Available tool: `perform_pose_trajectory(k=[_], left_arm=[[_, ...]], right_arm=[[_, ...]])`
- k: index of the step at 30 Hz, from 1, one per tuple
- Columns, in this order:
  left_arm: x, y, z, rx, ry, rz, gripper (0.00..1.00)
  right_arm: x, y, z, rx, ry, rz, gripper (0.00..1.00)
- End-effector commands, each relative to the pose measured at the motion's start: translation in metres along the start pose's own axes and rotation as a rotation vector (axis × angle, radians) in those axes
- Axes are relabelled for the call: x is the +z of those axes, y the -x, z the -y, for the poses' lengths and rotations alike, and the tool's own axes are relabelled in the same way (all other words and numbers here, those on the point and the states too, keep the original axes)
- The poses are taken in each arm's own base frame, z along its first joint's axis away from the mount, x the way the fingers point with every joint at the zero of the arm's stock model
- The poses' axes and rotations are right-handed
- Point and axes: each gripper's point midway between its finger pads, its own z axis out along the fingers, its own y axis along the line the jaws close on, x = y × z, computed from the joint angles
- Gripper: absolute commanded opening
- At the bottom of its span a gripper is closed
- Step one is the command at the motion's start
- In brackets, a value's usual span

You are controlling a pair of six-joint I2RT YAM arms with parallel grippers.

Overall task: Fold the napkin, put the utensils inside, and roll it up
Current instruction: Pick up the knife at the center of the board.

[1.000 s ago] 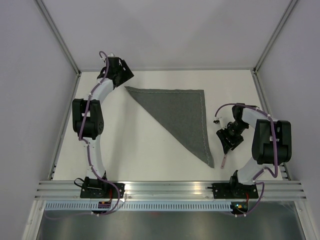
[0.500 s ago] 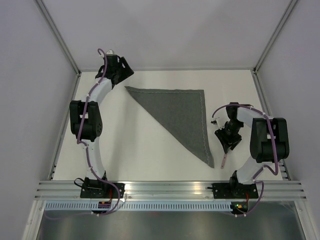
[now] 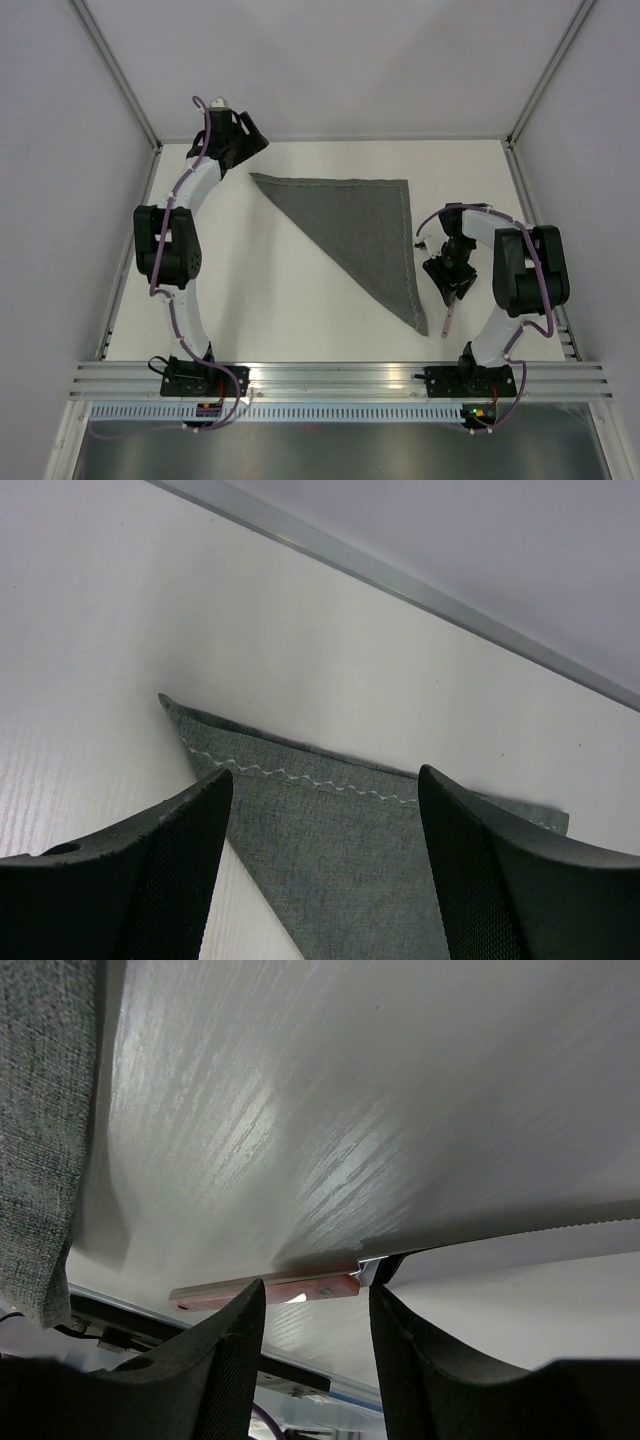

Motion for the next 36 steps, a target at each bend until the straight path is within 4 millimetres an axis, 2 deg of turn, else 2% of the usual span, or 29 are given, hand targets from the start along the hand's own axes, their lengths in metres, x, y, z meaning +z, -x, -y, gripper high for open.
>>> perform_pose_trajectory(k=[1, 10, 20, 29, 34, 36], left_arm=[[-0.020, 0.026, 0.018, 0.041, -0.066, 0.068, 0.79], [-0.024, 0.024, 0.023, 0.033, -0.098, 0.066, 0.79], [-0.029, 0.027, 0.025, 0.038, -0.107, 0.078, 0.79], [-0.037, 0.030, 0.032, 0.044, -0.133, 0.089, 0.79], [-0.045, 0.033, 0.034, 0.048, -0.145, 0.099, 0.79], [-0.046, 0.033, 0.036, 0.048, -0.152, 0.099, 0.79]], right_arm=[[0.031, 0.039, 0.017, 0.020, -0.057, 0.107, 0.52], [0.033, 0.050, 0.027, 0.070, -0.106, 0.115, 0.49], [0.040, 0.058, 0.032, 0.101, -0.129, 0.117, 0.40], [0.031, 0.084, 0.044, 0.128, -0.164, 0.191, 0.31], [0.021, 0.106, 0.061, 0.129, -0.224, 0.256, 0.29], [0.012, 0.121, 0.067, 0.127, -0.239, 0.293, 0.28]])
